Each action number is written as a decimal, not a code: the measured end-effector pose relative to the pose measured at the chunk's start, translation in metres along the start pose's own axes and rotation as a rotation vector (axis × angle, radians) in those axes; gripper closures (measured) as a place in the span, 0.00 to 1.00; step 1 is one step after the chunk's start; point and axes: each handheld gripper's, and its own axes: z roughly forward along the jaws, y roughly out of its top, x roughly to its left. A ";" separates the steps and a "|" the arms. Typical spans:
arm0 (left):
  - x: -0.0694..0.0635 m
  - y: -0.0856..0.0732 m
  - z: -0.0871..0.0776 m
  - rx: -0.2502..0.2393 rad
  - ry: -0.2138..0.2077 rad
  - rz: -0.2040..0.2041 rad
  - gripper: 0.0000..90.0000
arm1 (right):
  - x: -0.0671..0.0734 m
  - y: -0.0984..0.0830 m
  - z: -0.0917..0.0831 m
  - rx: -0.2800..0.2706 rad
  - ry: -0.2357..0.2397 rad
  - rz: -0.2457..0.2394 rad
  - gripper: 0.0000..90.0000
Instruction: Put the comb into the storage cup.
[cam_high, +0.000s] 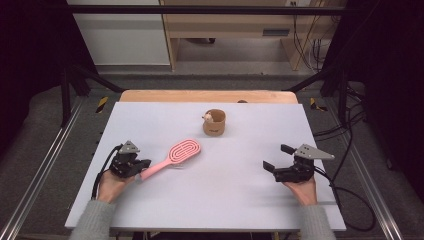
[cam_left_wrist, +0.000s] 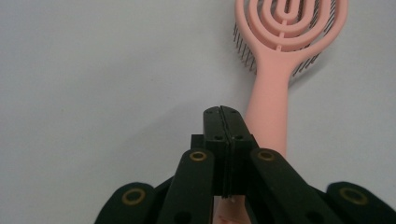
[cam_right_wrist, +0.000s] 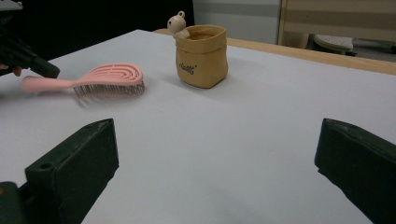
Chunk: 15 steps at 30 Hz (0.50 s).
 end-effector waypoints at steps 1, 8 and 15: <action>0.000 0.000 0.000 0.000 -0.002 0.001 0.99 | 0.000 0.000 0.000 0.000 0.000 0.000 0.00; -0.004 -0.001 -0.001 0.006 -0.008 0.010 0.99 | 0.000 0.000 0.000 0.000 0.000 0.000 0.00; -0.007 -0.001 -0.001 0.012 -0.018 0.015 0.99 | 0.000 0.000 0.000 0.001 -0.002 -0.002 0.00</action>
